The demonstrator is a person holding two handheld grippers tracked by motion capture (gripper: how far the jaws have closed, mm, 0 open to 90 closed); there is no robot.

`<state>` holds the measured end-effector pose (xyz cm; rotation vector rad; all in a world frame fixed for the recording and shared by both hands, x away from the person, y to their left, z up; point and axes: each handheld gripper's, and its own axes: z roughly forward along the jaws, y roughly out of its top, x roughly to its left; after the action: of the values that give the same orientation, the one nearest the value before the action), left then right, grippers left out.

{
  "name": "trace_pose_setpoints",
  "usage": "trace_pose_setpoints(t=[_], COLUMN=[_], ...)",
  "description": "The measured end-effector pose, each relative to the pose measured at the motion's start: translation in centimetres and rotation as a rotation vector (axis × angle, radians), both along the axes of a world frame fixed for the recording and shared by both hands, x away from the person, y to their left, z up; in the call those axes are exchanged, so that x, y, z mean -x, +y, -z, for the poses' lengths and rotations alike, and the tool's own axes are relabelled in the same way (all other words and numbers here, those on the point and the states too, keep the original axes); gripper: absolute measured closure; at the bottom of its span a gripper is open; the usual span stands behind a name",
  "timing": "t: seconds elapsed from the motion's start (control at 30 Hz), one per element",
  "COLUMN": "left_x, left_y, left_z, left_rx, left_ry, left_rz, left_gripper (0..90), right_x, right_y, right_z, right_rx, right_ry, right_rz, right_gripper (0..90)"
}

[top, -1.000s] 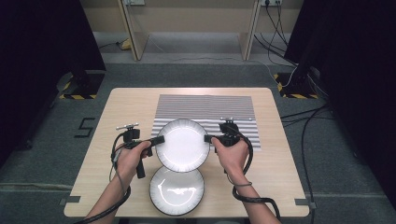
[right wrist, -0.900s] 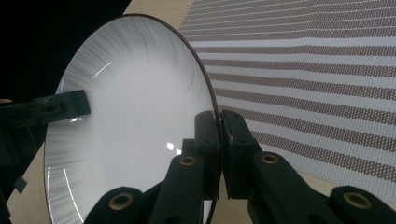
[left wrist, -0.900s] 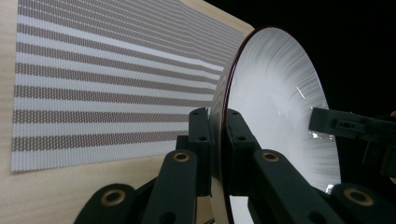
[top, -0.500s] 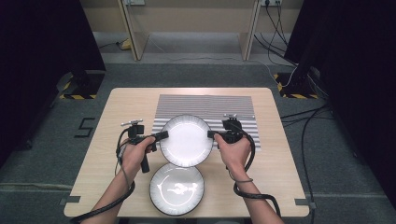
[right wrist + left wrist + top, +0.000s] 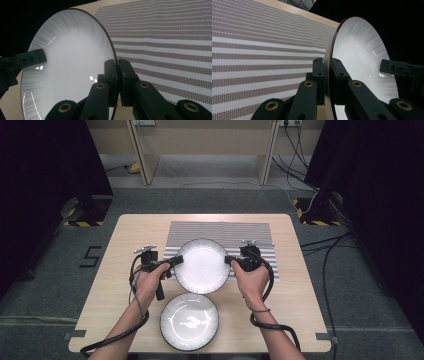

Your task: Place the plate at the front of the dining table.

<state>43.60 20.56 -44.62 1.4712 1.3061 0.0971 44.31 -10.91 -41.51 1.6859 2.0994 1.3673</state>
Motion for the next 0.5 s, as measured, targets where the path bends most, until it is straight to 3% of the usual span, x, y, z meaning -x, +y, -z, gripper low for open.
trace_pose_setpoints(t=[0.5], left_x=[-1.4], left_y=[-1.0], left_z=[0.2], left_rx=[0.001], left_ry=[-0.020], left_rz=[-0.006], left_gripper=[82.8], right_x=[-0.9], right_y=[-0.6], right_z=[0.0], right_rx=[0.011], right_ry=[-0.034], right_rz=[0.027], right_gripper=[86.1])
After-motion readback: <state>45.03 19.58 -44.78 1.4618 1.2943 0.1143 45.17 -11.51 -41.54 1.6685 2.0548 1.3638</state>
